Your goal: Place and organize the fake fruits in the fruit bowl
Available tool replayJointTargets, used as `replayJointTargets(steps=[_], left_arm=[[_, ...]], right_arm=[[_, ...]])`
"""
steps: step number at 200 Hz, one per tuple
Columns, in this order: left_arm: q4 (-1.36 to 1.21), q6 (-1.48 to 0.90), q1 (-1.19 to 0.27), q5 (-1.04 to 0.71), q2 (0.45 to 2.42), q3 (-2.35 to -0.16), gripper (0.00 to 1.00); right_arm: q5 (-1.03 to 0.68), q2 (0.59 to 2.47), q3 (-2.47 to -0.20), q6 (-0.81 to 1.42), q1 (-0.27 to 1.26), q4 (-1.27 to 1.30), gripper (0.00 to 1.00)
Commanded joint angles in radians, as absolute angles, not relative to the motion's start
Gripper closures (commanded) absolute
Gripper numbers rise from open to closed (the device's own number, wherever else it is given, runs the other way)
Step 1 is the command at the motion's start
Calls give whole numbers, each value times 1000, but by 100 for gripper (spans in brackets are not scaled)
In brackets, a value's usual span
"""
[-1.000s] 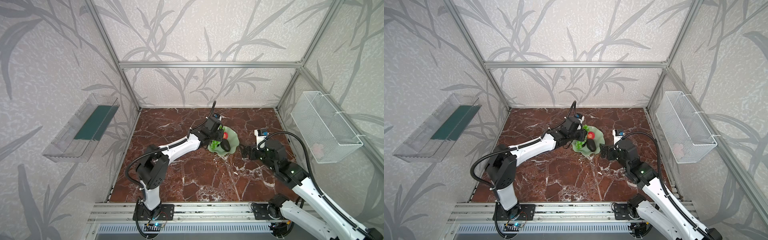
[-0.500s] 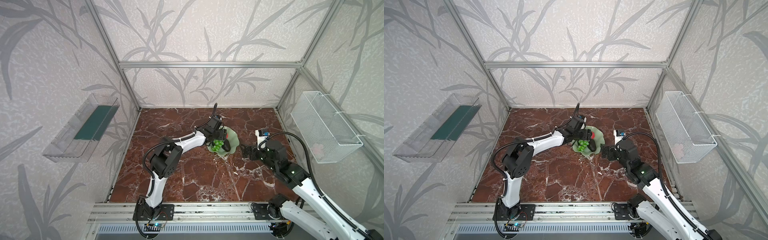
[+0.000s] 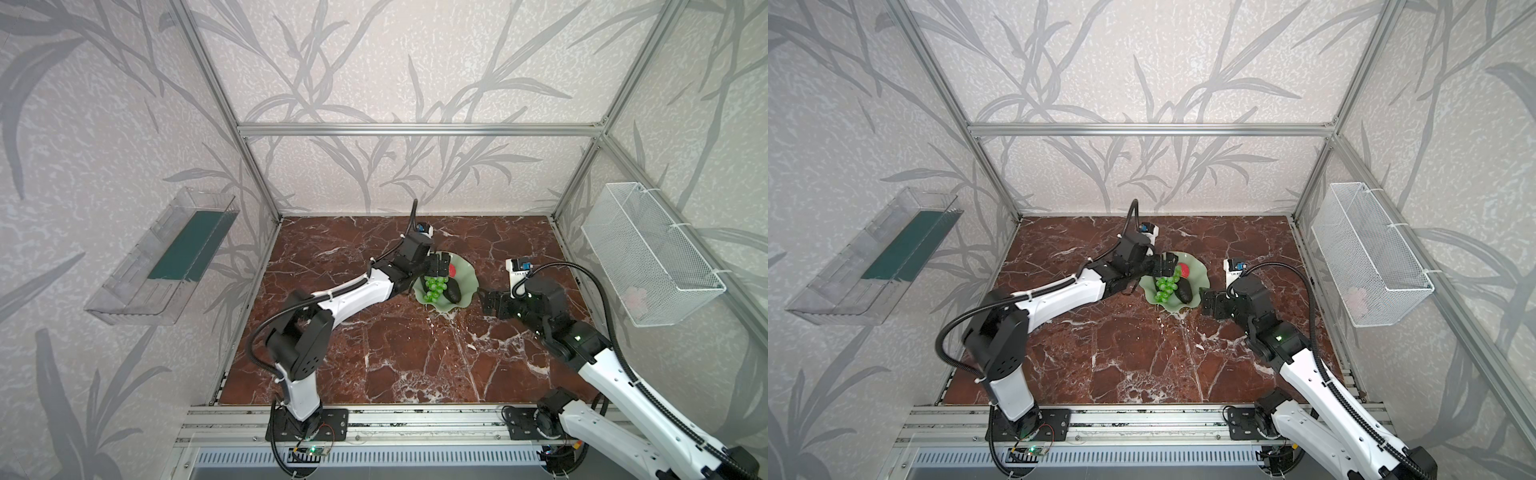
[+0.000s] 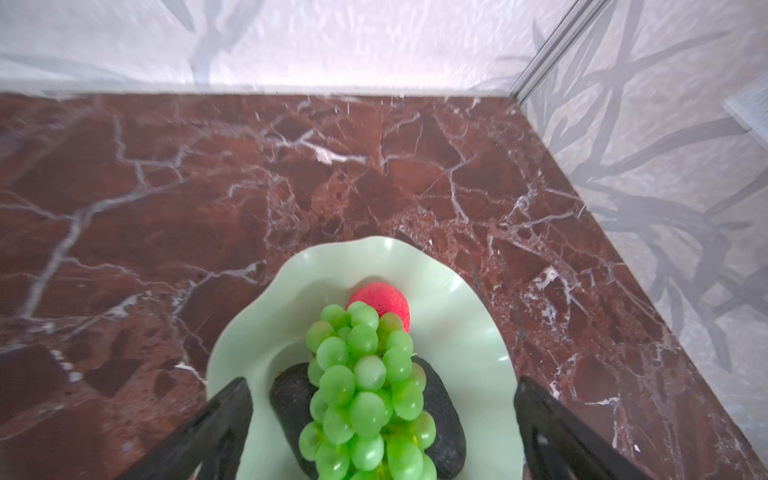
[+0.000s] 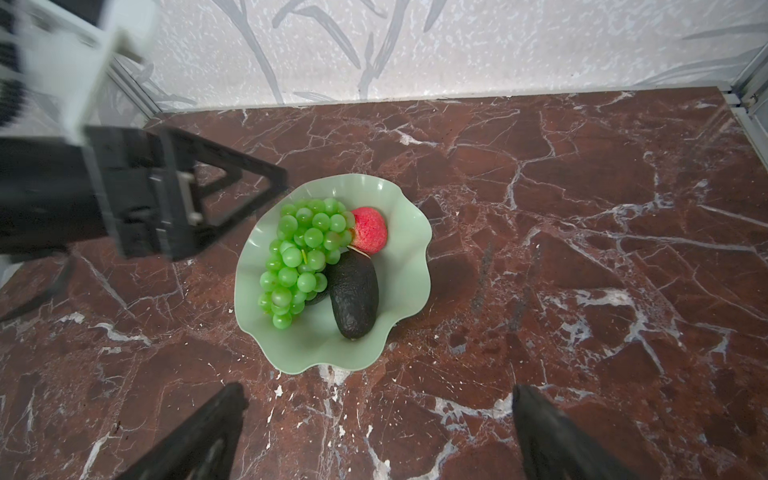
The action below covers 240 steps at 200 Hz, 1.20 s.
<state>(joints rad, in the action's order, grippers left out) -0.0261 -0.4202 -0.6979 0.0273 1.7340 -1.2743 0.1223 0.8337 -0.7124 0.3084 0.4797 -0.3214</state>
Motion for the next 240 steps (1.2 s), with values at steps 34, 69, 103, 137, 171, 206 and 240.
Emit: replayJointTargets(steps=[34, 69, 103, 137, 171, 206, 240], left_arm=[[-182, -250, -687, 354, 1265, -942, 1], [-255, -119, -631, 615, 969, -615, 1], [-270, -131, -453, 701, 825, -404, 1], [-402, -136, -245, 642, 896, -286, 1], [-810, -66, -151, 602, 1184, -215, 1], [-887, -35, -90, 447, 1376, -322, 1], [-1123, -6, -62, 418, 1612, -338, 1]], right_arm=[[118, 891, -663, 278, 476, -191, 1], [212, 946, -619, 286, 473, -93, 1], [453, 946, -514, 195, 464, 71, 1], [633, 943, -357, 105, 372, 331, 1], [595, 1150, -303, 43, 268, 584, 1], [500, 1385, -316, -57, 236, 904, 1], [340, 1542, -315, -86, 207, 1032, 1]])
